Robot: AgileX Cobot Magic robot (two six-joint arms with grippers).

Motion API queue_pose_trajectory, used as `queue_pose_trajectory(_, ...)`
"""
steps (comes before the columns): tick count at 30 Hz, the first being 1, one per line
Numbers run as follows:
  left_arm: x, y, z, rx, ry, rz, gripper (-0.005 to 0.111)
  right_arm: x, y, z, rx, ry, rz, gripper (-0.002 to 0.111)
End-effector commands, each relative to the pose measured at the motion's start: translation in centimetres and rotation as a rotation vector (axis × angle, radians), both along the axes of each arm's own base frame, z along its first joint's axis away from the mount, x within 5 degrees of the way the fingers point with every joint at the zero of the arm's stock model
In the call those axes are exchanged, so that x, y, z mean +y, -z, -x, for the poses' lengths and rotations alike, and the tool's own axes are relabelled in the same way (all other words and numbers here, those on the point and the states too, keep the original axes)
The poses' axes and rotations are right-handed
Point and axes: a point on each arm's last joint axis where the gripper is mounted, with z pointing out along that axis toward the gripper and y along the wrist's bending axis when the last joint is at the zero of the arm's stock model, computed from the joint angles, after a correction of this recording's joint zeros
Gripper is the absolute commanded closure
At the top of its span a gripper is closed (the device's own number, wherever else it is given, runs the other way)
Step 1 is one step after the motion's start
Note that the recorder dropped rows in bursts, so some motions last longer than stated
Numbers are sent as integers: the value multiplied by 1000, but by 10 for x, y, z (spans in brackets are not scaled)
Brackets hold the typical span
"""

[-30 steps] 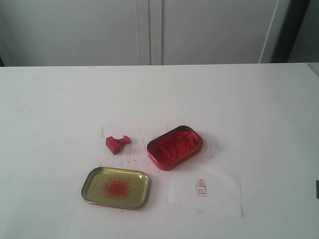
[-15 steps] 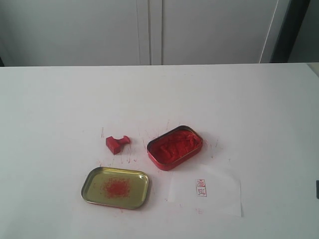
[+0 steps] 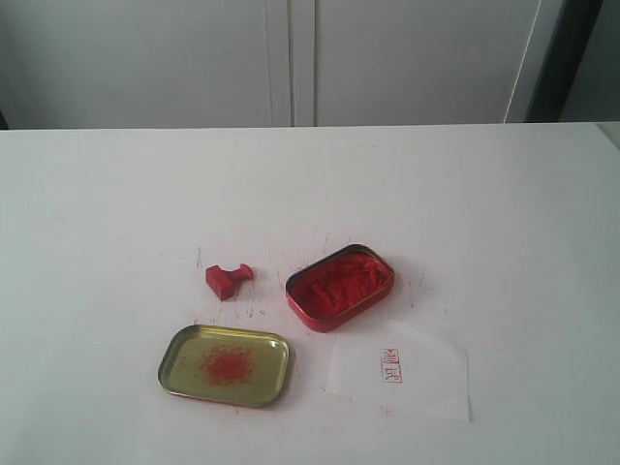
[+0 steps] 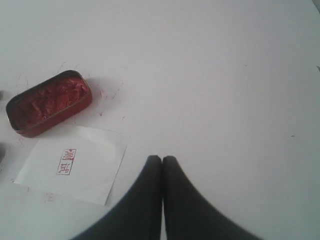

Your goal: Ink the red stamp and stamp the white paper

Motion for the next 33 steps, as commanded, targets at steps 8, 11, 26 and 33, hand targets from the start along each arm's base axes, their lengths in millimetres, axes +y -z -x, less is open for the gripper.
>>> queue_pose_trajectory(8,0,1,0,1,2,9,107,-1,-1,5,-34,0,4,108)
queue_pose_trajectory(11,0,1,0,1,2,9,107,-1,-4,12,-81,1,0,108)
queue_pose_trajectory(26,0,1,0,1,2,9,107,-4,-13,42,-271,1,-17,108)
queue_pose_trajectory(33,0,1,0,1,2,9,107,-4,-13,42,-271,1,-17,108)
